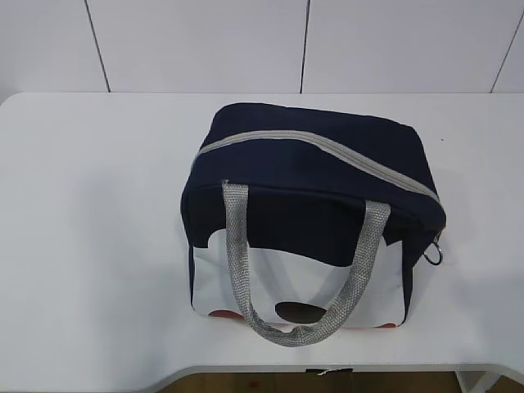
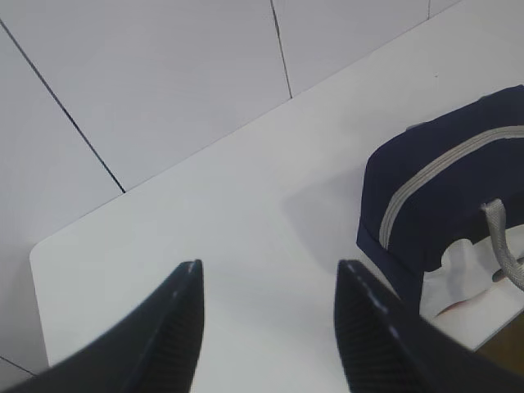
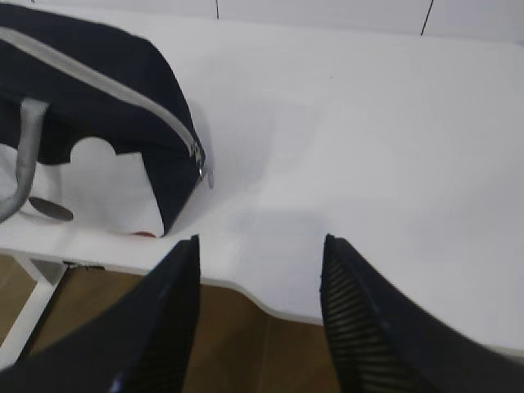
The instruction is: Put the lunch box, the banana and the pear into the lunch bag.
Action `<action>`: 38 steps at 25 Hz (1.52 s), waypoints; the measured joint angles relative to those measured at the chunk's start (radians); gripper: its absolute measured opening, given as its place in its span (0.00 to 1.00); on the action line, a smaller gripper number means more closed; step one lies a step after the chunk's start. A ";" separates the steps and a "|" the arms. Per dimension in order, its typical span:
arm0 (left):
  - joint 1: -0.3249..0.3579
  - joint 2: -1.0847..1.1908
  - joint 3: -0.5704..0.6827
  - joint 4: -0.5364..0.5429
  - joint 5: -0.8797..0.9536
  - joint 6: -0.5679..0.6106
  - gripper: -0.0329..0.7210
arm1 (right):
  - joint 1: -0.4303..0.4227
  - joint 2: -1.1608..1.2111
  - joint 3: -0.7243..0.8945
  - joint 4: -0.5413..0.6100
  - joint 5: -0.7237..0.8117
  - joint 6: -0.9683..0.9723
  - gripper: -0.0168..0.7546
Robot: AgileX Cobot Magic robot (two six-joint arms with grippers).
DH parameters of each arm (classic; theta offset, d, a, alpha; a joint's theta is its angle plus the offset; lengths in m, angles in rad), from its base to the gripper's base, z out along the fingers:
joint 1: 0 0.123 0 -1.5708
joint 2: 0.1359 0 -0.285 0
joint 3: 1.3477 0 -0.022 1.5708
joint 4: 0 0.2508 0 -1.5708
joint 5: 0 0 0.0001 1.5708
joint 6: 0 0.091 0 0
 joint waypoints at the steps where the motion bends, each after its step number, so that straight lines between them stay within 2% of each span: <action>1: 0.000 0.000 0.000 0.002 0.002 0.000 0.56 | 0.000 -0.007 0.035 0.000 0.000 0.000 0.53; 10: -0.018 0.000 0.000 0.024 0.004 0.000 0.56 | 0.000 -0.049 0.255 0.004 -0.004 0.000 0.52; 16: -0.018 0.000 0.000 0.041 0.006 0.000 0.55 | 0.000 -0.103 0.357 0.015 -0.077 0.000 0.46; 22: -0.018 0.000 0.000 0.056 0.006 0.000 0.55 | 0.000 -0.116 0.385 0.027 -0.124 0.000 0.46; 38: -0.018 0.000 0.000 0.103 0.023 0.000 0.55 | 0.000 -0.117 0.385 0.027 -0.128 0.000 0.45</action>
